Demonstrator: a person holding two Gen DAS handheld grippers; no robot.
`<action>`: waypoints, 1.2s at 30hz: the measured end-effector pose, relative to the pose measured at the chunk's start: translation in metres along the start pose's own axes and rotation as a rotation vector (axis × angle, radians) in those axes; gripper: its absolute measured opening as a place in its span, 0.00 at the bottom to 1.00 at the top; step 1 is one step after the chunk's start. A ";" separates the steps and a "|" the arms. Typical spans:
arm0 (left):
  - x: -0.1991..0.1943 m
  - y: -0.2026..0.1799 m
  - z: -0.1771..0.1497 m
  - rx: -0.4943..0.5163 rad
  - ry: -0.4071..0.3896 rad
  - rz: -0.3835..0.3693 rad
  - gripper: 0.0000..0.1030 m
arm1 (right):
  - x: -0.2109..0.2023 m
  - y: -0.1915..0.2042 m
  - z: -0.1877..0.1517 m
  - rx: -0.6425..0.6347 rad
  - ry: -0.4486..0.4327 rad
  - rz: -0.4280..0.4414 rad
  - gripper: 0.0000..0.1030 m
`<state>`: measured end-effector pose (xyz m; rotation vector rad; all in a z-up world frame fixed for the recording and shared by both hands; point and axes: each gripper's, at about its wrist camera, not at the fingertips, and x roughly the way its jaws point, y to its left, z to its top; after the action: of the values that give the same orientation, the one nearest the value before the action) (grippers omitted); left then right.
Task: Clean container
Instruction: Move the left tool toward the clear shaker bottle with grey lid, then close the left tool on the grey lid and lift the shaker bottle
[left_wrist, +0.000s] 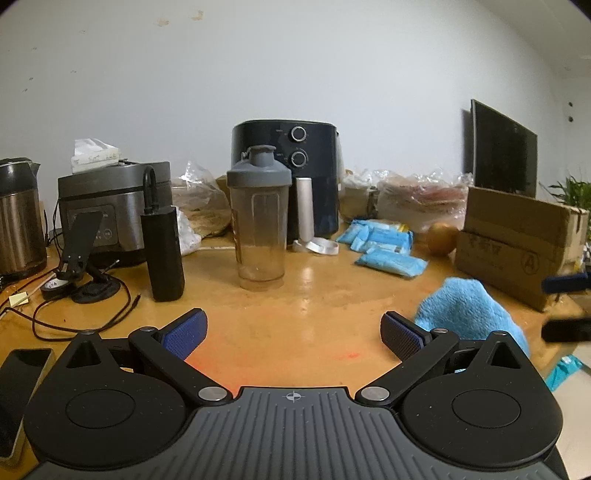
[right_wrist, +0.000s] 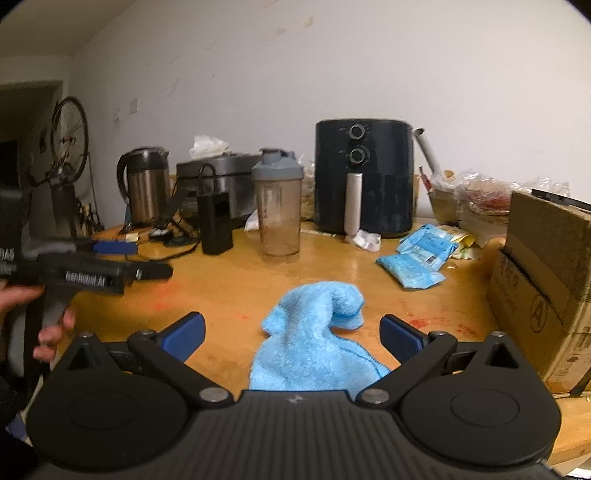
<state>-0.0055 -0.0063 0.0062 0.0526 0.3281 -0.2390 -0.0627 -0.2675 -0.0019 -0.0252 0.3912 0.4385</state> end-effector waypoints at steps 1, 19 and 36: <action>0.001 0.001 0.002 -0.002 0.001 0.002 1.00 | 0.001 0.001 -0.001 -0.008 0.007 0.003 1.00; 0.025 0.004 0.042 0.022 -0.038 0.112 1.00 | -0.006 -0.002 -0.010 -0.014 -0.019 -0.019 1.00; 0.050 0.002 0.058 0.037 -0.020 0.100 1.00 | -0.006 -0.006 -0.013 0.003 -0.023 -0.034 1.00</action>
<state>0.0585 -0.0211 0.0446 0.1023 0.3000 -0.1468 -0.0702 -0.2774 -0.0120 -0.0235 0.3687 0.4046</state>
